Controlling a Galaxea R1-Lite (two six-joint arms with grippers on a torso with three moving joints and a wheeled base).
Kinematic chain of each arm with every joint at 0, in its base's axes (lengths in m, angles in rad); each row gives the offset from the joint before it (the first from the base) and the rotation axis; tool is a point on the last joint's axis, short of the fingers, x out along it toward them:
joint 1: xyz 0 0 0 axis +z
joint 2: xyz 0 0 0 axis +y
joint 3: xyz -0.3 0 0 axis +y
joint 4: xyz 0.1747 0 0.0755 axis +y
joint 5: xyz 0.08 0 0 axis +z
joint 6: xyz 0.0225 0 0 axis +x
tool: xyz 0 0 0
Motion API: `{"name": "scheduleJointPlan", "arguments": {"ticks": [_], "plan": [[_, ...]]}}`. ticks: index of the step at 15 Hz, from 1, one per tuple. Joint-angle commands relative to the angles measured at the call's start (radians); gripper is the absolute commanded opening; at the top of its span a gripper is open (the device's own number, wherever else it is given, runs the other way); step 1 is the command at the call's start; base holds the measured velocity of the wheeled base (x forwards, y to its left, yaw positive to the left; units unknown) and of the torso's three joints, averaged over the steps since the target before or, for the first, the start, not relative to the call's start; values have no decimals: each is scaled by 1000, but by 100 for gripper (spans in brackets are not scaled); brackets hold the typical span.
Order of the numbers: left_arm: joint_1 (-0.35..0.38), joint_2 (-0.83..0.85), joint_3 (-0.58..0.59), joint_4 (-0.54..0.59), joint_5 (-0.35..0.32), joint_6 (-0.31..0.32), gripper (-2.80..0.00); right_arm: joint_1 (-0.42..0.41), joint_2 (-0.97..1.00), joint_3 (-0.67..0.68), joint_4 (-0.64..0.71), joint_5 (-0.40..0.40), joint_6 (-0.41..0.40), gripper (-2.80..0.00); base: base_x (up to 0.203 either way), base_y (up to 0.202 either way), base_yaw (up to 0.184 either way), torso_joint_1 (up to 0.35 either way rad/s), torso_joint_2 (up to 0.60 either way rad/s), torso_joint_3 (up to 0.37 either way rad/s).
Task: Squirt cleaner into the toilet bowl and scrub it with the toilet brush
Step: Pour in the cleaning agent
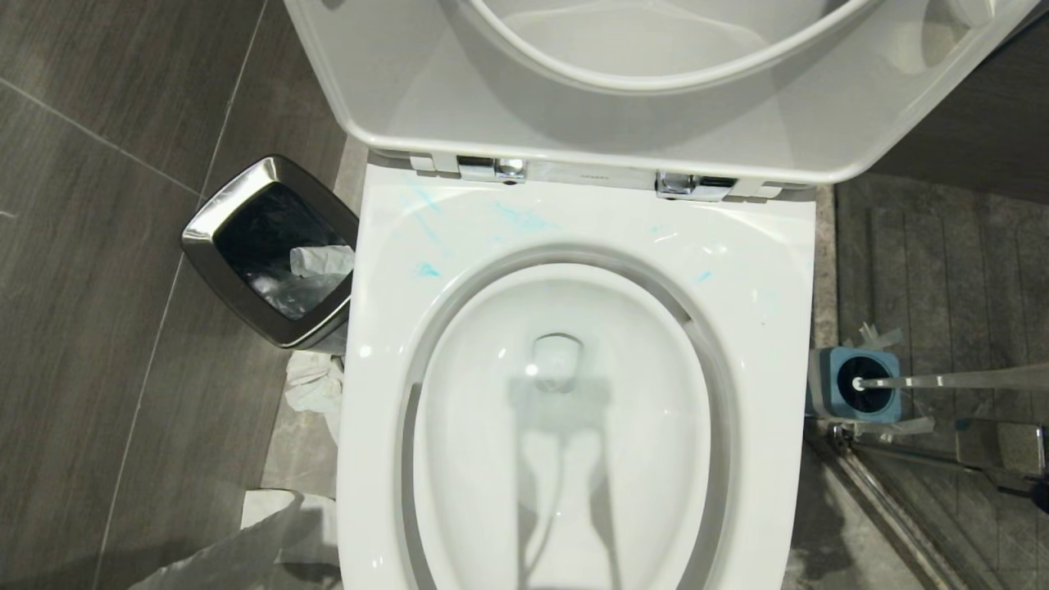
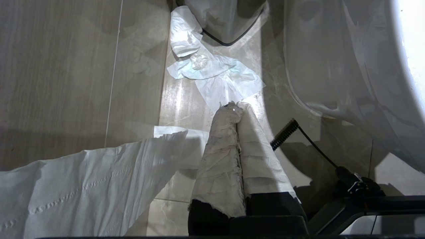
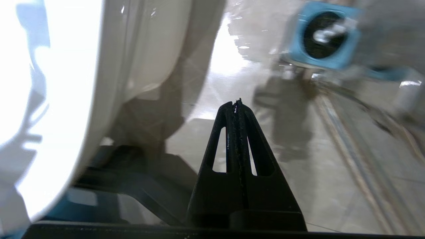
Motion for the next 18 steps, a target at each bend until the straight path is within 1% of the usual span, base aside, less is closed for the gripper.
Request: {"name": "scheduleJointPlan", "arguments": {"ticks": [1, 3, 5, 7, 8, 10, 12, 13, 16, 18], "plan": [[0, 1, 6, 0, 0, 0, -280, 1, 372, -56, -95, 42, 5, -280, 0, 0, 0, 0, 0, 0], [0, 1, 6, 0, 0, 0, -280, 1, 585, -113, -198, 92, 14, -280, 0, 0, 0, 0, 0, 0], [0, 0, 6, 0, 0, 0, -280, 1, 745, -173, -299, 130, 27, -280, 0, 0, 0, 0, 0, 0], [0, 1, 6, 0, 0, 0, -280, 1, 847, -202, -422, 168, 47, -280, 0, 0, 0, 0, 0, 0], [0, 1, 6, 0, 0, 0, -280, 1, 896, -209, -521, 186, 68, -280, 0, 0, 0, 0, 0, 0], [0, 1, 6, 0, 0, 0, -280, 0, 991, -217, -704, 198, 87, -280, 0, 0, 0, 0, 0, 0], [0, 1, 6, 0, 0, 0, -280, -1, 1086, -235, -833, 196, 83, -280, 0, 0, 0, 0, 0, 0], [0, 0, 6, 0, 0, 0, -280, -3, 1118, -257, -858, 194, 82, -280, 0, 0, 0, 0, 0, 0], [0, 0, 6, 0, 0, 0, -280, -22, 1203, -336, -873, 184, 82, -280, 0, 0, 0, 0, 0, 0], [0, 0, 6, 0, 0, 0, -280, -42, 1277, -421, -876, 149, 82, -280, 0, 0, 0, 0, 0, 0]]}}
